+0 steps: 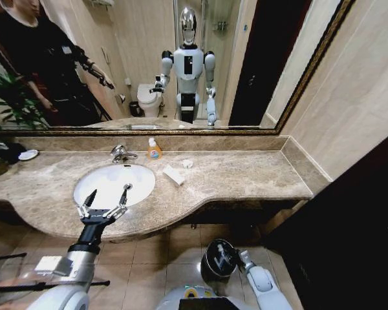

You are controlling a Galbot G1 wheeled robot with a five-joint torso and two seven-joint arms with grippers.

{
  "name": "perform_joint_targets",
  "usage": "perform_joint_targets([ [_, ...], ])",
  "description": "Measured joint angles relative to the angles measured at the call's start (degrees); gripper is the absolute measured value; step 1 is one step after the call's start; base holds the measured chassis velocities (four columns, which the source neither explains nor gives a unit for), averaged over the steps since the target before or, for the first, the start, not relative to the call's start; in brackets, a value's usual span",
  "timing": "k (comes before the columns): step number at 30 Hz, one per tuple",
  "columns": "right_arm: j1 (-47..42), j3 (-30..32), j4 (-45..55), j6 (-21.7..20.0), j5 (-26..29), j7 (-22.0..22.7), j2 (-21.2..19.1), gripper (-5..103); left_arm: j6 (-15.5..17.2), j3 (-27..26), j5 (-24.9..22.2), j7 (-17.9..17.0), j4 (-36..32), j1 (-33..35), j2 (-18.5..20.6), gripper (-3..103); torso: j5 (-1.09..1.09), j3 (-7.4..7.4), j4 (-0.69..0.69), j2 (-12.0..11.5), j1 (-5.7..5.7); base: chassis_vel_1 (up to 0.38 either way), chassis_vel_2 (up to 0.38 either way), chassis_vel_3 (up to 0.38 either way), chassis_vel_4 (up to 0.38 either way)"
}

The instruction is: Pick up the trash from the sink and place it in the trash bin.

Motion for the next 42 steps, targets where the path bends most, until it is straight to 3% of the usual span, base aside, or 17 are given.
perform_joint_targets([
  [1, 0.0, 0.0, 0.0, 0.0, 0.0, 0.0, 0.0, 50, 0.0, 0.0, 0.0, 0.0, 0.0, 0.0, 0.0, 100, 0.00, 0.00, 0.00, 0.0, 0.00, 0.000, 0.000, 0.000, 0.000],
  [3, -2.0, 0.5, 4.6, -1.8, 0.9, -0.6, -1.4, 66, 0.0, 0.0, 0.0, 0.0, 0.0, 0.0, 0.0, 100, 0.03, 0.00, 0.00, 0.0, 0.00, 0.000, 0.000, 0.000, 0.000],
  [6, -4.0, 1.4, 8.8, -1.9, 1.8, -2.6, -3.1, 72, 0.0, 0.0, 0.0, 0.0, 0.0, 0.0, 0.0, 100, 0.01, 0.00, 0.01, 0.0, 0.00, 0.000, 0.000, 0.000, 0.000],
  [7, -6.0, 2.4, 12.1, -1.3, 2.4, -5.2, -4.5, 72, 0.0, 0.0, 0.0, 0.0, 0.0, 0.0, 0.0, 100, 0.00, 0.00, 0.01, 0.0, 0.00, 0.000, 0.000, 0.000, 0.000],
  [8, -9.7, 4.2, 17.6, 0.0, 3.8, -8.5, -6.9, 83, 0.0, 0.0, 0.0, 0.0, 0.0, 0.0, 0.0, 100, 0.01, 0.00, 0.01, 0.0, 0.00, 0.000, 0.000, 0.000, 0.000],
  [10, -11.9, 5.0, 20.2, 0.8, 4.7, -9.3, -8.0, 83, 0.0, 0.0, 0.0, 0.0, 0.0, 0.0, 0.0, 100, 0.00, 0.00, 0.01, 0.0, 0.00, 0.000, 0.000, 0.000, 0.000],
  [11, -19.1, 7.2, 27.9, 4.3, 9.1, -9.6, -10.8, 93, 0.0, 0.0, 0.0, 0.0, 0.0, 0.0, 0.0, 100, 0.00, 0.00, -0.01, 0.0, 0.00, 0.000, 0.000, 0.000, 0.000],
  [17, -29.2, 13.8, 43.3, 7.0, 18.0, -10.8, -13.5, 100, 0.0, 0.0, 0.0, 0.0, 0.0, 0.0, 0.0, 100, -0.04, -0.01, -0.02, 0.0, -0.02, 0.000, 0.000, 0.000, 0.000],
  [20, -28.6, 14.6, 51.4, 3.7, 22.2, -8.2, -13.4, 100, 0.0, 0.0, 0.0, 0.0, 0.0, 0.0, 0.0, 100, 0.01, 0.00, -0.02, 0.0, -0.02, 0.000, 0.000, 0.000, 0.000],
  [21, -25.7, 12.2, 55.7, -1.0, 24.6, -3.4, -13.6, 100, 0.0, 0.0, 0.0, 0.0, 0.0, 0.0, 0.0, 100, 0.00, 0.00, -0.01, 0.0, -0.01, 0.000, 0.000, 0.000, 0.000],
  [22, -25.7, 12.2, 55.7, -1.0, 24.6, -3.4, -13.6, 100, 0.0, 0.0, 0.0, 0.0, 0.0, 0.0, 0.0, 100, 0.00, 0.00, -0.01, 0.0, -0.01, 0.000, 0.000, 0.000, 0.000],
  [24, -15.3, 3.9, 60.2, -11.0, 29.0, 6.0, -15.6, 100, 0.0, 0.0, 0.0, 0.0, 0.0, 0.0, 0.0, 100, 0.00, 0.00, -0.01, 0.0, -0.01, 0.000, 0.000, 0.000, 0.000],
  [25, -15.3, 3.9, 60.2, -11.0, 29.0, 6.0, -15.6, 100, 0.0, 0.0, 0.0, 0.0, 0.0, 0.0, 0.0, 100, 0.00, 0.00, -0.01, 0.0, -0.01, 0.000, 0.000, 0.000, 0.000],
  [27, -3.5, -7.7, 59.8, -14.4, 33.7, 16.8, -17.5, 100, 0.0, 0.0, 0.0, 0.0, 0.0, 0.0, 0.0, 100, -0.01, 0.01, 0.04, 0.0, 0.00, 0.000, 0.000, 0.000, 0.000],
  [28, -3.5, -7.7, 59.8, -14.4, 33.7, 16.8, -17.5, 100, 0.0, 0.0, 0.0, 0.0, 0.0, 0.0, 0.0, 100, -0.01, 0.01, 0.04, 0.0, 0.00, 0.000, 0.000, 0.000, 0.000],
  [32, 10.4, -20.5, 51.5, -14.9, 34.8, 21.5, -17.4, 100, 0.0, 0.0, 0.0, 0.0, 0.0, 0.0, 0.0, 100, 0.00, 0.01, 0.00, 0.0, 0.01, 0.000, 0.000, 0.000, 0.000],
  [42, 40.4, -34.3, 28.3, -14.0, 39.1, 21.8, -12.8, 100, 0.0, 0.0, 0.0, 0.0, 0.0, 0.0, 0.0, 100, -0.03, 0.01, 0.00, 0.0, 0.01, 0.000, 0.000, 0.000, 0.000],
])
